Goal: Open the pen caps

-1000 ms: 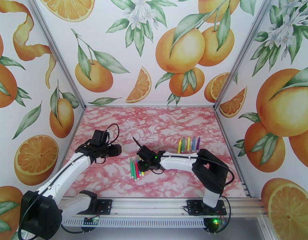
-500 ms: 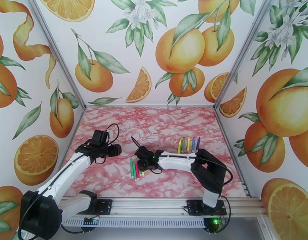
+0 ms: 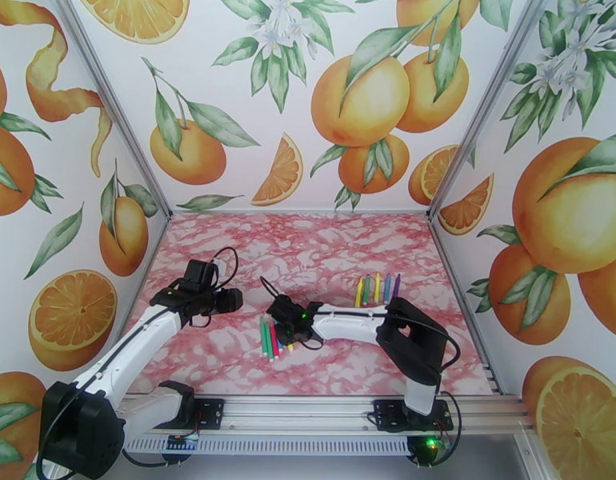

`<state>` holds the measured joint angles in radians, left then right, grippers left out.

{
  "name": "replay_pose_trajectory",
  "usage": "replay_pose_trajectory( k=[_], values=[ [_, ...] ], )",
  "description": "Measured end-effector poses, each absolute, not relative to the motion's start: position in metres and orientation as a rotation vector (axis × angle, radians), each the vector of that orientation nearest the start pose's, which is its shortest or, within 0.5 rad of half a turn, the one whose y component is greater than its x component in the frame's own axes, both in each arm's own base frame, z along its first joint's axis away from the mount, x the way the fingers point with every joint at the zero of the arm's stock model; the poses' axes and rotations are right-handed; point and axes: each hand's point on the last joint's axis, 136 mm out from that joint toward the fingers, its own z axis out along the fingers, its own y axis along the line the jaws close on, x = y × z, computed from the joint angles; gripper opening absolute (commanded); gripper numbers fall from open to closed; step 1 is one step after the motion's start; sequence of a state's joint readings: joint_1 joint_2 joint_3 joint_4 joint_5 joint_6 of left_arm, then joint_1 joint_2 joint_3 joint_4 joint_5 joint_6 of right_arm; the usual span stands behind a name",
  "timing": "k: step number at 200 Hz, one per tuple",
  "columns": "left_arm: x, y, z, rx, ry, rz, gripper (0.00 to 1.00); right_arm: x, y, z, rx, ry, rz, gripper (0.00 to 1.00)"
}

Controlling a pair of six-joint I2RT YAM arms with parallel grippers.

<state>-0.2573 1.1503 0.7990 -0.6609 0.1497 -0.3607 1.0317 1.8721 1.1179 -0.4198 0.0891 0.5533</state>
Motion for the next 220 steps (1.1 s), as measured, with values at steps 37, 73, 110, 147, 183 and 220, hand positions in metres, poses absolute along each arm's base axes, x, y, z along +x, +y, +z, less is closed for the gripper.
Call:
replay_pose_trajectory(
  k=[37,73,110,147,183,220],
  values=[
    [0.276,-0.099,0.120,-0.079,2.623,-0.417,0.57,0.226,0.346,0.014,-0.638,2.711,0.277,0.31],
    [0.276,-0.100,0.120,-0.082,2.623,-0.423,0.57,0.227,0.345,0.014,-0.649,2.710,0.218,0.28],
    [0.276,-0.101,0.120,-0.081,2.621,-0.429,0.57,0.227,0.343,0.014,-0.652,2.707,0.192,0.25],
    [0.277,-0.103,0.122,-0.081,2.614,-0.444,0.57,0.229,0.341,0.014,-0.647,2.698,0.172,0.23],
    [0.280,-0.109,0.124,-0.081,2.594,-0.496,0.57,0.231,0.331,0.016,-0.637,2.677,0.127,0.20],
    [0.285,-0.120,0.130,-0.084,2.559,-0.586,0.57,0.231,0.317,0.031,-0.613,2.627,0.122,0.16]
  ],
)
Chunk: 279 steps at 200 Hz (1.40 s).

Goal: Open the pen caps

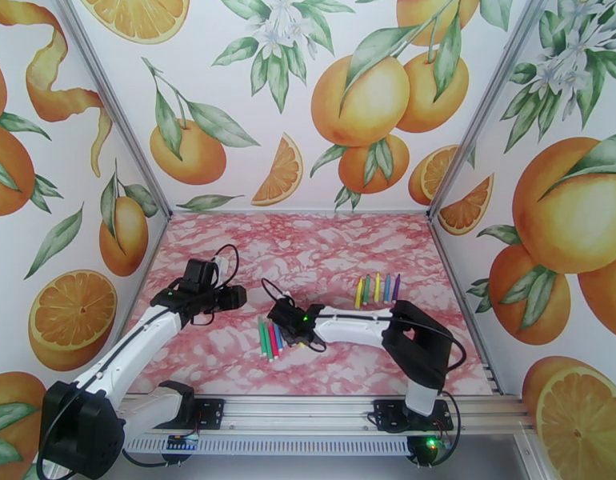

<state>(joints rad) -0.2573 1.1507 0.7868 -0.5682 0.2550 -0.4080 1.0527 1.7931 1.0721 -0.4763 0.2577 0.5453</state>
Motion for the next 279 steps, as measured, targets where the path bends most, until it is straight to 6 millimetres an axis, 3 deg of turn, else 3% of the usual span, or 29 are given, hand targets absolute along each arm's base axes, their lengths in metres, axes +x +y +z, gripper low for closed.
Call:
replay_pose_trajectory(
  k=[76,148,193,279],
  values=[
    [0.289,-0.155,0.141,-0.056,2.494,-0.820,0.57,0.234,0.327,0.084,-0.578,2.438,0.360,0.15],
    [0.286,-0.193,0.155,0.012,2.442,-0.989,0.58,0.232,0.347,0.098,-0.592,2.364,0.525,0.13],
    [0.285,-0.203,0.154,0.014,2.445,-1.032,0.58,0.232,0.355,0.115,-0.608,2.298,0.596,0.13],
    [0.283,-0.216,0.158,0.035,2.430,-1.088,0.56,0.230,0.365,0.124,-0.657,2.263,0.644,0.13]
  ],
)
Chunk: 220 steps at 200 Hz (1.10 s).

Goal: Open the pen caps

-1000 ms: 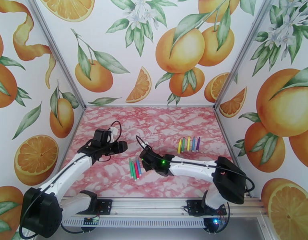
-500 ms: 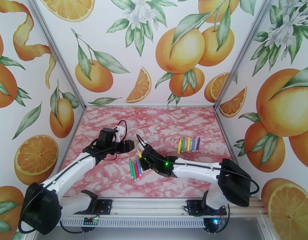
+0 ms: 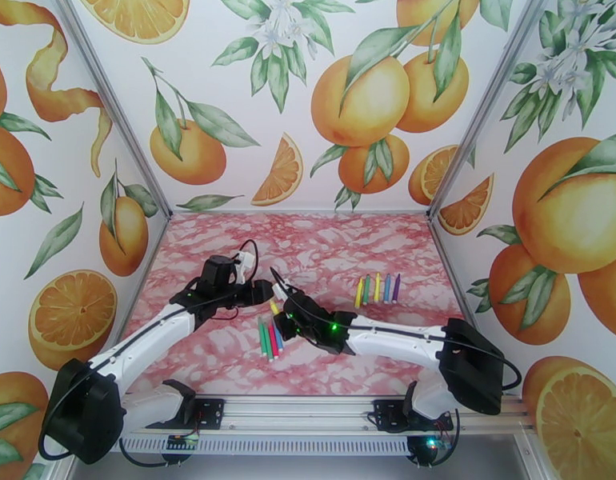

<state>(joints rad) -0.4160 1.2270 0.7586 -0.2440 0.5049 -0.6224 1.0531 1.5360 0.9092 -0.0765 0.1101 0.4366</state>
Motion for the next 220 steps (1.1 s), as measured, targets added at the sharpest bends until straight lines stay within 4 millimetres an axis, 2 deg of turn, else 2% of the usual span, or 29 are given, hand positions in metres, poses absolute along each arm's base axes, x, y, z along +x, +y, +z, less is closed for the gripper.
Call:
replay_pose_trajectory(
  k=[56,158,220],
  values=[
    [0.282,-0.221,0.154,0.039,2.444,-1.096,0.53,0.231,0.371,0.132,-0.665,2.239,0.663,0.13],
    [0.279,-0.226,0.153,0.039,2.456,-1.127,0.33,0.233,0.377,0.141,-0.669,2.213,0.690,0.12],
    [0.281,-0.224,0.152,0.023,2.456,-1.102,0.31,0.234,0.382,0.141,-0.676,2.213,0.697,0.12]
  ],
)
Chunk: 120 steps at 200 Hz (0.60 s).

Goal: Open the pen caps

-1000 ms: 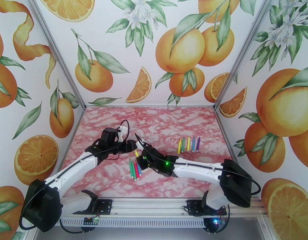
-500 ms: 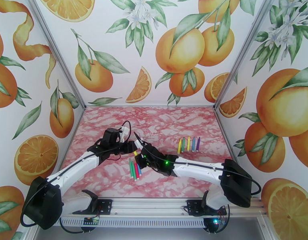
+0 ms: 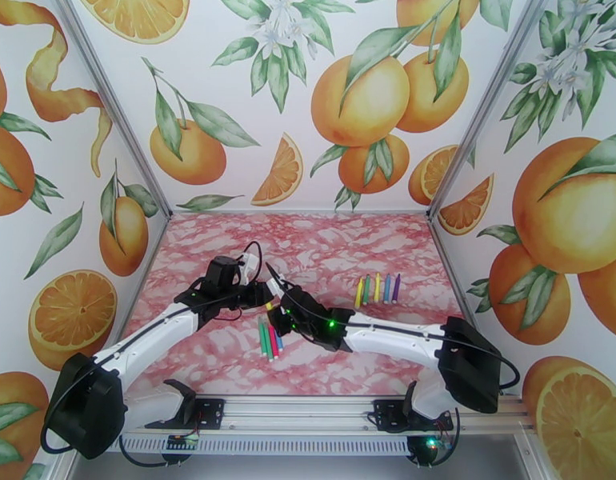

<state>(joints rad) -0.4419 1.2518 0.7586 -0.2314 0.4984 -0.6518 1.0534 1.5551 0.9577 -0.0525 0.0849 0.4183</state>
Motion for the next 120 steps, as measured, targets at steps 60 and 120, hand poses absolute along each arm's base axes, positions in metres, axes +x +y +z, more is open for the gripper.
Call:
replay_pose_trajectory(
  k=[60,120],
  values=[
    [0.2846,-0.2196,0.1513,-0.006,2.452,-1.066,0.18,0.2332,0.3830,0.1403,-0.677,2.215,0.707,0.12],
    [0.2847,-0.2192,0.1529,-0.015,2.448,-1.059,0.07,0.2324,0.3839,0.1400,-0.677,2.218,0.716,0.20]
  ],
)
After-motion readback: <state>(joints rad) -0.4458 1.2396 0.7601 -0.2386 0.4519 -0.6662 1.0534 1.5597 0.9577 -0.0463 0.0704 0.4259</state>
